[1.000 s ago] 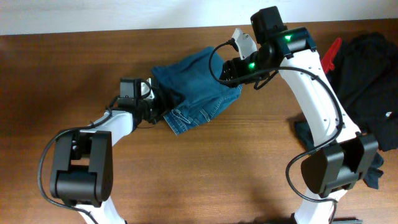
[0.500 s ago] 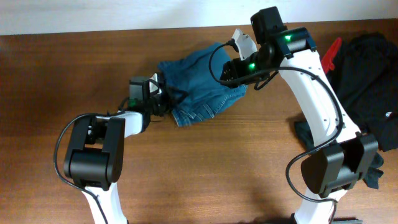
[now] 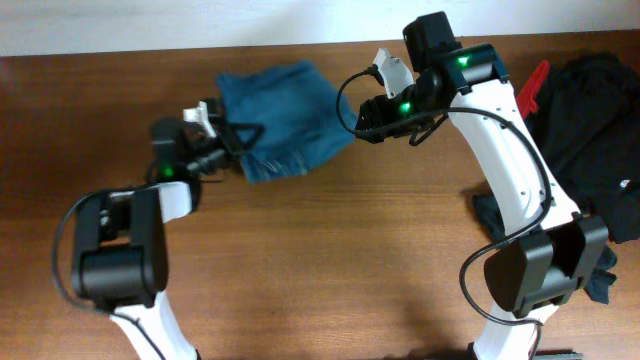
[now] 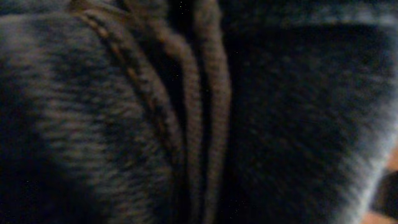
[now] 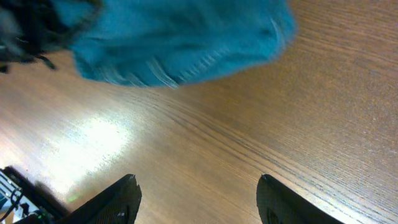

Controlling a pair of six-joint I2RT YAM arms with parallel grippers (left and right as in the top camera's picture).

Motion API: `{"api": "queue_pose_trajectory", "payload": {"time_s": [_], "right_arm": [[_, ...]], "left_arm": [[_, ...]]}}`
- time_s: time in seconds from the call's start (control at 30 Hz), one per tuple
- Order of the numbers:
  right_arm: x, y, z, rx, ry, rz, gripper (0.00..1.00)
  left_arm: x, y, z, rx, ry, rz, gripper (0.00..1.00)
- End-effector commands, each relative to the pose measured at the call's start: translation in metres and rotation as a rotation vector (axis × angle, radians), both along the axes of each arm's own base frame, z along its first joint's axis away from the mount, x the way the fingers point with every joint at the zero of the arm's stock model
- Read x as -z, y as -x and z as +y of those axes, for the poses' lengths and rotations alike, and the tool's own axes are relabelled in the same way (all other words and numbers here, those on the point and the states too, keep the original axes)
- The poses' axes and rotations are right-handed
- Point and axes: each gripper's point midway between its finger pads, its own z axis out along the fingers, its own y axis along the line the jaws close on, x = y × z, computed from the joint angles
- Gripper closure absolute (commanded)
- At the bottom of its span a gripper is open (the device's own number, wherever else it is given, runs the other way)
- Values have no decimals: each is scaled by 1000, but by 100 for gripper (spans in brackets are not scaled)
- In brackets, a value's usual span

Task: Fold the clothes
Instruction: 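Drag the jeans bundle leftward to the table's left edge with the left gripper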

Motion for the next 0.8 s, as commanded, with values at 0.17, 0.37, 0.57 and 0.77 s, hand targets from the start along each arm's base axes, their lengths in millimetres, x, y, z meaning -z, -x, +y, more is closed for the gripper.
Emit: {"api": "queue_pose_trajectory", "payload": {"time_s": [0.17, 0.37, 0.57, 0.77], "right_arm": [[-10, 2, -2, 0, -8, -22, 35], [-9, 2, -2, 0, -7, -20, 35], [-9, 3, -2, 0, -6, -16, 35], [-9, 3, -2, 0, -6, -16, 35]], "left_arm": [[-107, 3, 142, -290, 13, -140, 99], [-48, 41, 242, -525, -68, 105, 99], [5, 103, 321, -725, -198, 320, 99], [49, 164, 363, -873, -291, 528, 100]]}}
